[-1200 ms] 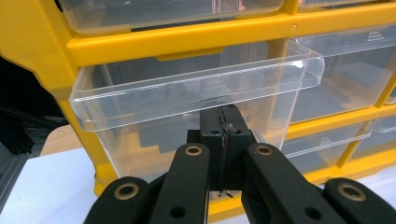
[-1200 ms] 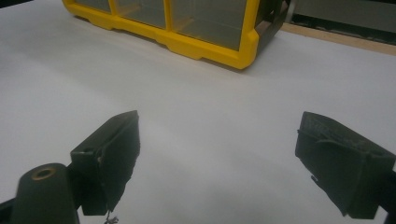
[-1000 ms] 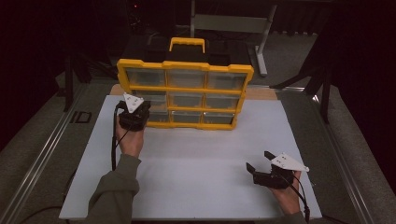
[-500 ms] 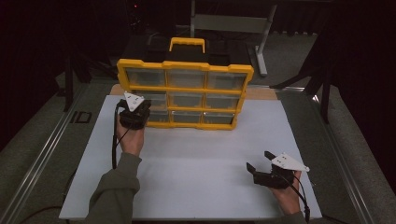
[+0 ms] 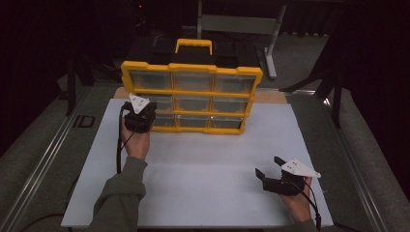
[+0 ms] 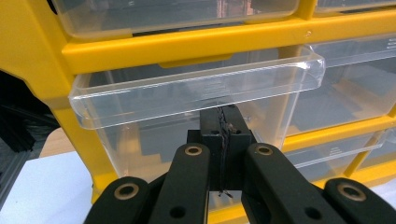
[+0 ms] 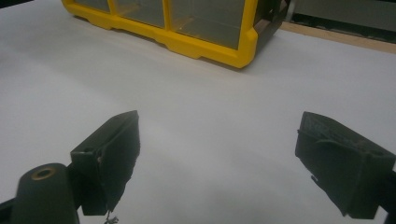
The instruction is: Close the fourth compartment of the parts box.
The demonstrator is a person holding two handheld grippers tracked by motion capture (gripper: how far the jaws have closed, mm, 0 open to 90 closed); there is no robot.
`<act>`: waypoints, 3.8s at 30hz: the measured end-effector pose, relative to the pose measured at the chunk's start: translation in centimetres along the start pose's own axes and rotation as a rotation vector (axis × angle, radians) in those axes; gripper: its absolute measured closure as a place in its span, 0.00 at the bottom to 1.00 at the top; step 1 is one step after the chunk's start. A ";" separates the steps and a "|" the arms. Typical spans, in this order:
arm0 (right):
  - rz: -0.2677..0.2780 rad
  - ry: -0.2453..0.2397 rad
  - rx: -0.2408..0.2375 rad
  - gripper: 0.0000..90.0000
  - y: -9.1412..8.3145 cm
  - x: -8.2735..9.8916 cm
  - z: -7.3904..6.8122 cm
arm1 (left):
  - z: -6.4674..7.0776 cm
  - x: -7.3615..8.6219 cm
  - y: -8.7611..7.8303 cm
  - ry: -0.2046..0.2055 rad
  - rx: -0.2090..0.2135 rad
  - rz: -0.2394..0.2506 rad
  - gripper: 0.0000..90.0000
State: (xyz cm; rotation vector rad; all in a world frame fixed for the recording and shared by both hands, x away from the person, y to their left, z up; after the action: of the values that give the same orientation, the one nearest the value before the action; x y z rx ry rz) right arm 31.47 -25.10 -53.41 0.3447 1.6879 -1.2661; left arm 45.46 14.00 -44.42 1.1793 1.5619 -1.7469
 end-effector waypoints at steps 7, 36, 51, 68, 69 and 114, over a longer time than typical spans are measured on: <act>-0.004 -0.001 -0.001 0.15 0.0 0.0 -0.2 | -0.1 -0.1 0.2 0.003 -0.004 -0.005 1.00; 0.000 -0.002 -0.001 0.16 -0.1 0.0 -0.1 | -0.5 -0.9 1.4 0.019 -0.033 -0.033 1.00; 0.002 -0.001 -0.001 0.15 -0.1 0.0 -0.1 | -0.3 -0.6 0.0 0.046 0.027 -0.019 0.92; 0.001 0.004 -0.010 0.16 0.0 -0.1 -0.3 | 1.2 1.7 -4.2 0.112 0.223 -0.010 0.09; 0.002 0.003 -0.009 0.15 0.0 -0.1 -0.3 | 1.1 1.8 -4.4 0.112 0.229 -0.014 0.05; 0.038 -0.009 -0.009 0.14 -0.2 -0.4 -0.7 | -2.5 12.8 -10.2 0.053 0.241 0.034 0.00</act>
State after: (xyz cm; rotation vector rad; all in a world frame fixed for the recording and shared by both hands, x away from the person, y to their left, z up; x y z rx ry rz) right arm 31.18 -24.44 -53.00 0.3630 1.6713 -1.2299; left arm 31.35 20.71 -49.95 1.3675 1.3795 -1.9365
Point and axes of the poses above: each handheld gripper's, and its own axes: y roughly forward along the jaws, x roughly out of its underside, z roughly to its right, the point moved 8 cm from there along y, roughly forward along the jaws, and after that the axes turned 9 degrees about -z, right-handed, at the moved point
